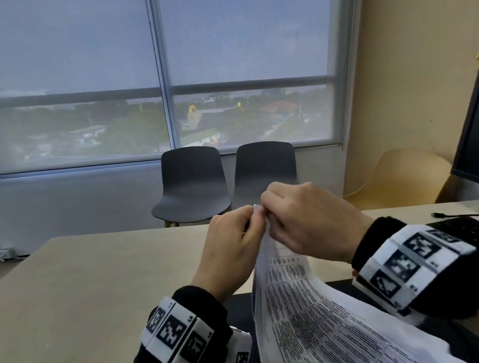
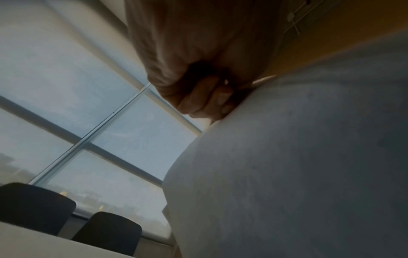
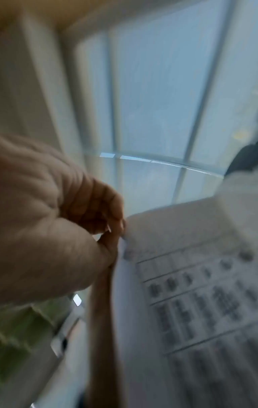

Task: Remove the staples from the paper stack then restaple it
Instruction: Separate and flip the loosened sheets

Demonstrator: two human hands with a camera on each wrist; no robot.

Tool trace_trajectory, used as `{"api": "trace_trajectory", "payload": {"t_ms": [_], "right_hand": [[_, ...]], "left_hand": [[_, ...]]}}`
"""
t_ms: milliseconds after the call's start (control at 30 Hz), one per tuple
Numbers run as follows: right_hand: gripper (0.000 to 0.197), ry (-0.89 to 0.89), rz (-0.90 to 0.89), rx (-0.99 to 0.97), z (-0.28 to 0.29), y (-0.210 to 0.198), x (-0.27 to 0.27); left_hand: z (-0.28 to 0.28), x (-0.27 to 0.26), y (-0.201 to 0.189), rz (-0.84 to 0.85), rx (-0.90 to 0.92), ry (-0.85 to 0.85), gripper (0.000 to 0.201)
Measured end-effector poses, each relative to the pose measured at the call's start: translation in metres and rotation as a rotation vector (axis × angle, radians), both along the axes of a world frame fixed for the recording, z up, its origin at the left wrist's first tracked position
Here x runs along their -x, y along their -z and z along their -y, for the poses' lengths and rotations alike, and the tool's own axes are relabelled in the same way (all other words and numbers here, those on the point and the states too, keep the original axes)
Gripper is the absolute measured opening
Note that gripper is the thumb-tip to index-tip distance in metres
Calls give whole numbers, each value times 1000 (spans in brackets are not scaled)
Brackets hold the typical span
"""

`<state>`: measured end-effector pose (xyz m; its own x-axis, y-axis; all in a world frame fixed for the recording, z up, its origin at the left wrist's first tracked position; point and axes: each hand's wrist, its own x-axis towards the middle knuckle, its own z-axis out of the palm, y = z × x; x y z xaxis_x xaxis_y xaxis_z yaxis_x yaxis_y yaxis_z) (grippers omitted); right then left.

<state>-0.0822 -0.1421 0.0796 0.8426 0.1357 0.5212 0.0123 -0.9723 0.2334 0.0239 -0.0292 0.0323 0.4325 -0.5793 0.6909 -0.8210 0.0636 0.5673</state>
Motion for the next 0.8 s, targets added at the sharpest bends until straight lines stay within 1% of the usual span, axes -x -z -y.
{"api": "trace_trajectory", "payload": {"t_ms": [33, 67, 100, 200, 233, 300, 333, 367, 400, 467, 533, 633, 700, 733, 800], "right_hand": [[14, 27, -30, 108, 0, 2, 1], [12, 52, -24, 160, 1, 3, 2], [11, 63, 13, 146, -1, 5, 2], [17, 91, 133, -93, -13, 11, -3], [18, 133, 131, -161, -13, 13, -7], [19, 295, 117, -281, 0, 9, -10], [19, 383, 125, -350, 13, 5, -6], [20, 443, 145, -418, 27, 2, 2], [22, 463, 150, -473, 39, -2, 10], [22, 440, 89, -581, 52, -2, 27], [21, 405, -24, -650, 54, 3, 39], [17, 438, -178, -630, 66, 14, 50], [14, 488, -299, -626, 77, 21, 59], [12, 509, -358, -632, 82, 25, 62], [9, 543, -428, -647, 91, 34, 69]], "left_hand": [[0, 1, 0, -9, -4, 0, 52], [1, 1, -1, -10, -10, -2, 51], [1, 1, -1, -7, -8, -3, 51], [1, 2, 0, 28, 35, -4, 52], [-1, 2, 1, 41, 49, -4, 50], [-6, 2, -1, 24, 95, 18, 44], [-10, 1, -4, -17, 130, 47, 42], [-15, 0, -10, -62, 164, 87, 41], [-20, -1, -18, -98, 199, 113, 41], [-28, -5, -28, -135, 233, 112, 40], [-27, -11, -30, -114, 187, 80, 39], [-22, -21, -19, -2, 39, -41, 40], [-18, -25, -13, 90, -28, -139, 37], [-17, -25, -11, 106, -36, -173, 36], [-14, -24, -10, 64, -23, -203, 35]]}}
